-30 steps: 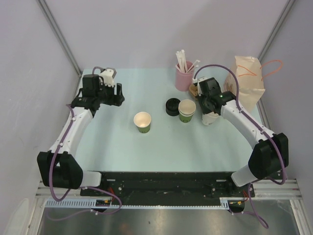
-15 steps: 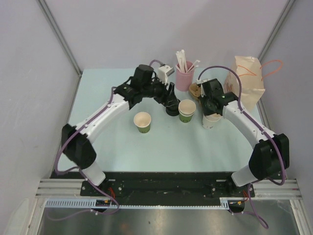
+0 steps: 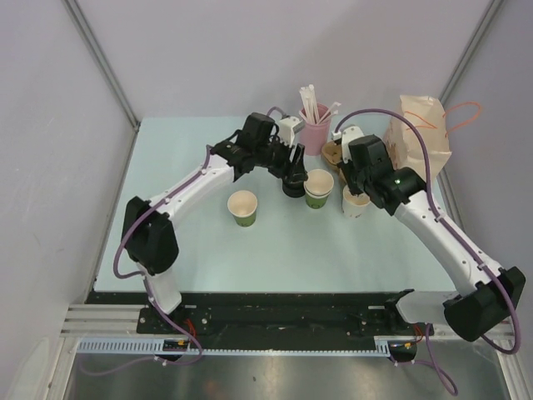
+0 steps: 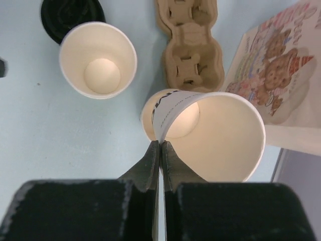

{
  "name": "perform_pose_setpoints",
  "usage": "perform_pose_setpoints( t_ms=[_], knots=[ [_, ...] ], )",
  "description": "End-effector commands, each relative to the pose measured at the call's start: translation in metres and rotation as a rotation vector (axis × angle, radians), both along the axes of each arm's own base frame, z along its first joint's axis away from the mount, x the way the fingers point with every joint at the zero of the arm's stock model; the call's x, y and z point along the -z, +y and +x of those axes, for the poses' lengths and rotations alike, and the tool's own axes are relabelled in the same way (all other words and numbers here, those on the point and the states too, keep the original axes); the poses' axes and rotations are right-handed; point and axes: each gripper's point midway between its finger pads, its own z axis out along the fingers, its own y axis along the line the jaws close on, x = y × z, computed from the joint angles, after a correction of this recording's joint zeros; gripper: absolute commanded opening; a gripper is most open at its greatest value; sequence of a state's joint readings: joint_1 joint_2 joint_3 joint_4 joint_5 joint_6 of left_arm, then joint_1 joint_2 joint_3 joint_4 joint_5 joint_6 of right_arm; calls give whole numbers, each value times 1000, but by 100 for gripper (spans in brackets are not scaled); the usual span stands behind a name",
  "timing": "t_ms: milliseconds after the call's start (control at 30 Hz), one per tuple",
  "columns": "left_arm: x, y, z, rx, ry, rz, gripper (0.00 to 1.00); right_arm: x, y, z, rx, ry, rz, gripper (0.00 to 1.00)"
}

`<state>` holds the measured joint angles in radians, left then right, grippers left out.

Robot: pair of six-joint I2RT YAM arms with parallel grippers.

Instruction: Pack the takeout coffee

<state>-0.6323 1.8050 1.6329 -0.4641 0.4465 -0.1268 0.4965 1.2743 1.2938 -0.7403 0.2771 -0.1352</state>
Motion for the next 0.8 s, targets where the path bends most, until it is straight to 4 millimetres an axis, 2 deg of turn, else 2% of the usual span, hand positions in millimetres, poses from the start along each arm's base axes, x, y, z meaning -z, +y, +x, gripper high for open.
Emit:
perform_pose_setpoints(
  t_ms=[0, 67, 100, 133, 167, 233, 267, 300, 367, 400, 467, 500, 567, 600, 633, 667, 733, 767],
  knots=[
    [-67, 12, 4, -28, -199, -45, 67, -67, 6, -4, -25, -177, -40, 0],
    [-84, 24, 5, -49, -266, -36, 68, -84, 26, -11, -82, -215, -31, 0],
    [-83, 33, 8, -68, -277, -23, 69, -90, 36, -15, -116, -229, -30, 0],
    [-96, 42, 6, -77, -316, -28, 69, -100, 47, -18, -157, -249, -16, 0],
    [-97, 50, 9, -105, -326, -17, 70, -102, 67, -27, -229, -250, -8, 0],
    [-98, 74, 17, -147, -365, 19, 71, -97, 94, -35, -345, -230, 1, 0],
    [-99, 87, 17, -173, -377, 31, 71, -92, 110, -43, -413, -216, 6, 0],
    [-101, 108, 27, -234, -391, 54, 71, -86, 121, -48, -482, -198, 2, 0],
    [-107, 135, 30, -294, -419, 71, 71, -64, 140, -55, -563, -150, -18, 0],
    [-100, 157, 37, -350, -416, 103, 71, -57, 155, -63, -626, -134, -5, 0],
    [-94, 180, 37, -390, -429, 142, 71, -36, 175, -65, -695, -96, -12, 0],
    [-92, 199, 41, -436, -430, 166, 72, -29, 188, -72, -741, -80, -10, 0],
    [-79, 219, 39, -472, -416, 197, 72, -8, 201, -67, -768, -55, -56, 0],
    [-80, 235, 38, -507, -417, 206, 72, -1, 205, -65, -776, -48, -72, 0],
    [-76, 242, 38, -517, -416, 218, 72, 4, 211, -63, -784, -48, -83, 0],
    [-64, 249, 36, -530, -392, 237, 72, 19, 213, -58, -789, -28, -127, 0],
    [-58, 265, 34, -559, -380, 247, 72, 31, 216, -53, -787, -16, -155, 0],
    [-49, 272, 31, -569, -360, 253, 72, 45, 217, -49, -777, 2, -194, 0]
  ],
)
